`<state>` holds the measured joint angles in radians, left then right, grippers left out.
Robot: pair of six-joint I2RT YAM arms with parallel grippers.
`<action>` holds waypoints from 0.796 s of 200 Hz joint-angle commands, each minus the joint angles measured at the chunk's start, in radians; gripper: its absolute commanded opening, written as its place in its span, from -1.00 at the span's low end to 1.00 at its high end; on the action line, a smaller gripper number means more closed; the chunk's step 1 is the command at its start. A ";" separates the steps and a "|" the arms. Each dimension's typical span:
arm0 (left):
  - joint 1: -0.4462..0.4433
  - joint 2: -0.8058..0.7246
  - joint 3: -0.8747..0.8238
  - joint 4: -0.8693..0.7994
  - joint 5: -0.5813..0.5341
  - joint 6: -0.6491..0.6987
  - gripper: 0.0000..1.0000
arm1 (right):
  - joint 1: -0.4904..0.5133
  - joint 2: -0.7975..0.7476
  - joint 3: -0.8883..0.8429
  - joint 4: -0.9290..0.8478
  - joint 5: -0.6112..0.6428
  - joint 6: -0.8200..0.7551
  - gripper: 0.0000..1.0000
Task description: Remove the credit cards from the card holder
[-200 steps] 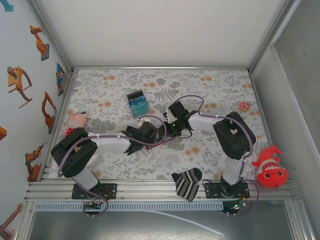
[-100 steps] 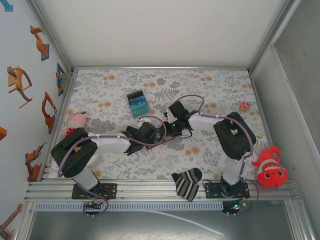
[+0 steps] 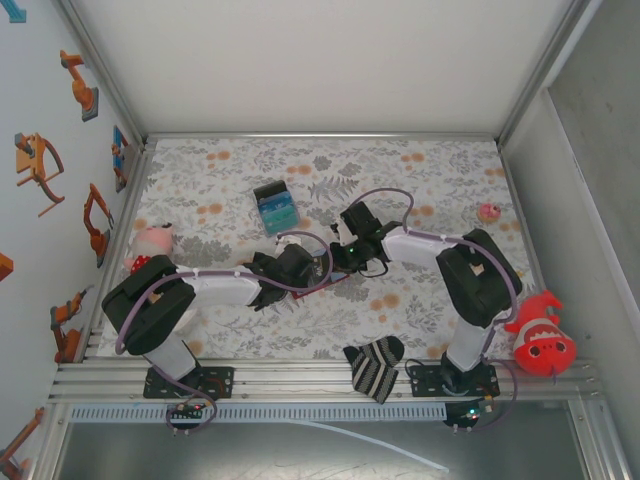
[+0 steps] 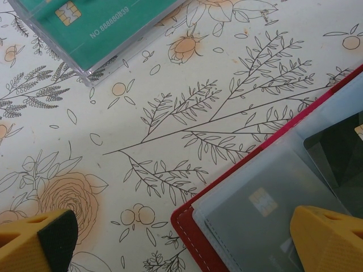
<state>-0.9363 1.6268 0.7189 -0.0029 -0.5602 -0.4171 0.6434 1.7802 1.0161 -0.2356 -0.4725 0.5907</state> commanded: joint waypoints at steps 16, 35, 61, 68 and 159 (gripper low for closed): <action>-0.002 0.042 -0.017 -0.086 0.016 0.004 0.94 | -0.008 -0.035 -0.019 -0.038 0.051 -0.013 -0.52; -0.002 0.040 -0.016 -0.086 0.016 0.006 0.94 | -0.011 -0.007 -0.022 -0.028 0.045 -0.012 -0.47; -0.003 0.038 -0.019 -0.087 0.015 0.005 0.94 | -0.011 0.035 -0.017 0.003 0.005 -0.009 -0.37; -0.004 0.039 -0.020 -0.087 0.015 0.003 0.94 | -0.011 0.043 -0.015 0.009 0.000 -0.005 -0.37; -0.003 0.059 -0.013 -0.072 0.029 0.008 0.94 | -0.014 0.030 -0.041 0.109 -0.117 0.031 -0.52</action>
<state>-0.9363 1.6402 0.7200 0.0227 -0.5602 -0.4171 0.6350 1.8252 0.9897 -0.1658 -0.5385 0.6037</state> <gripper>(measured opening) 0.968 0.260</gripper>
